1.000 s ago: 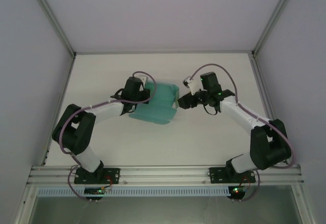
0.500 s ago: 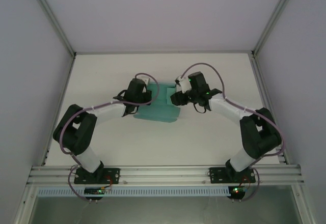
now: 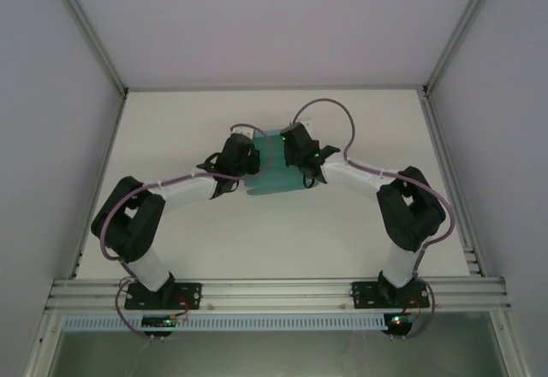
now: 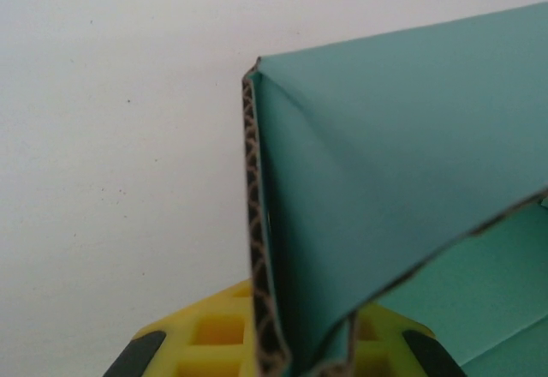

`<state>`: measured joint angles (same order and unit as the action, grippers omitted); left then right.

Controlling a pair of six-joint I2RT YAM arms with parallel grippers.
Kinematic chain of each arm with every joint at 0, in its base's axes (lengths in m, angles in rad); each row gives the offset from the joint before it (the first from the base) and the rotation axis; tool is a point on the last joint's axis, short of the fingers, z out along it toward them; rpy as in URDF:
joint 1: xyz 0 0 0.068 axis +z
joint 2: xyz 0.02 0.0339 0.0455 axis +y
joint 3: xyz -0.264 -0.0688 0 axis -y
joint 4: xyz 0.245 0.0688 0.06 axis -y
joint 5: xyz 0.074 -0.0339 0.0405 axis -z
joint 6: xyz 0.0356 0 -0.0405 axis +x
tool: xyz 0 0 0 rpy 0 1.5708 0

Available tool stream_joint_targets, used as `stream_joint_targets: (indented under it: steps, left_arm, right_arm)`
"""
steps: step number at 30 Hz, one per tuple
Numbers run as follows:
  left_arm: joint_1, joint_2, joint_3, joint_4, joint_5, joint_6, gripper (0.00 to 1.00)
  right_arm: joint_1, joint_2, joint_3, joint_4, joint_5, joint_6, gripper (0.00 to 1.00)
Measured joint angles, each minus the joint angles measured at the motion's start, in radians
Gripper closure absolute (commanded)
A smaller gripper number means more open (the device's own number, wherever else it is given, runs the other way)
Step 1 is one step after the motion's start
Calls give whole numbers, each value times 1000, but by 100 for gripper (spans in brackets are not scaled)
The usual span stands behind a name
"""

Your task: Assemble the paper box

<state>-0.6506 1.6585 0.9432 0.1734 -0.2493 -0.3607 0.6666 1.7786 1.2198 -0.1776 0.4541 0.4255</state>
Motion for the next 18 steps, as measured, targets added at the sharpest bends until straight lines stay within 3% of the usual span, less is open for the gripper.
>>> stream_joint_targets:
  steps: [3, 7, 13, 18]
  left_arm:
    - [-11, 0, 14, -2, -16, -13, 100]
    - [-18, 0, 23, -6, -21, -32, 100]
    - [-19, 0, 23, -28, -5, -33, 100]
    - [-26, 0, 23, -21, 22, -31, 100]
  right_arm:
    - [11, 24, 47, -55, 74, 58, 98]
    - [15, 28, 55, -63, 105, 83, 87]
    - [-32, -25, -104, 131, -39, 53, 77]
    - [-96, -55, -195, 267, -200, 26, 93]
